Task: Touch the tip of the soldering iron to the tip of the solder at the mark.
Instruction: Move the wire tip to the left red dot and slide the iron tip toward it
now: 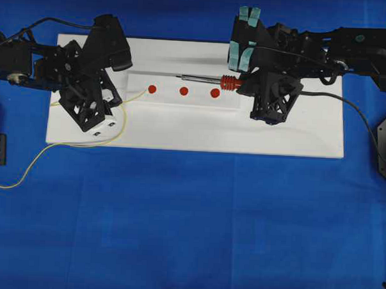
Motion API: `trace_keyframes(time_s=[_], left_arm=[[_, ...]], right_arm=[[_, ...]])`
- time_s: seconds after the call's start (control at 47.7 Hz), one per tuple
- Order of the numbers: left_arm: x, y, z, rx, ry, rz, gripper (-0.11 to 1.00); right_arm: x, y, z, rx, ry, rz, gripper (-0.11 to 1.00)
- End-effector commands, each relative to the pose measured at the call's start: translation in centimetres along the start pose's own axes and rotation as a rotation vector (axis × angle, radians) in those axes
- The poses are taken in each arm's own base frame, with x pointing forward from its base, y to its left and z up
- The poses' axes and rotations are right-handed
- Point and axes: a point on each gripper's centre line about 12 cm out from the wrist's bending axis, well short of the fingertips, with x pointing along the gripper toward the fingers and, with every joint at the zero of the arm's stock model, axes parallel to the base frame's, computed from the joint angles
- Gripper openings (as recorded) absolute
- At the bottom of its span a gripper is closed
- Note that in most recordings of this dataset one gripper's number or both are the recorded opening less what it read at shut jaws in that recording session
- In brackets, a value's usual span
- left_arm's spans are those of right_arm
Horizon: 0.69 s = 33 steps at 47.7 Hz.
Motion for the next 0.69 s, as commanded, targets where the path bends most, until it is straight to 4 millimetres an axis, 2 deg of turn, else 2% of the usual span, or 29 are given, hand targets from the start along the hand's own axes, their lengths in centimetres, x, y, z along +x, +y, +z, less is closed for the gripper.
trace_keyframes(time_s=[0.0, 0.356, 0.671], left_arm=[[-0.2, -0.4, 0.6, 0.006, -0.02, -0.009, 0.02], [1.0, -0.5, 1.2, 0.007, -0.014, -0.006, 0.02], [1.1, -0.5, 1.1, 0.004, -0.01, -0.005, 0.02]], right_arm=[[-0.8, 0.2, 1.2, -0.004, -0.043, 0.003, 0.08], [-0.7, 0.1, 1.1, -0.006, -0.04, 0.0, 0.08], [-0.8, 0.2, 1.1, -0.009, -0.039, 0.002, 0.08]])
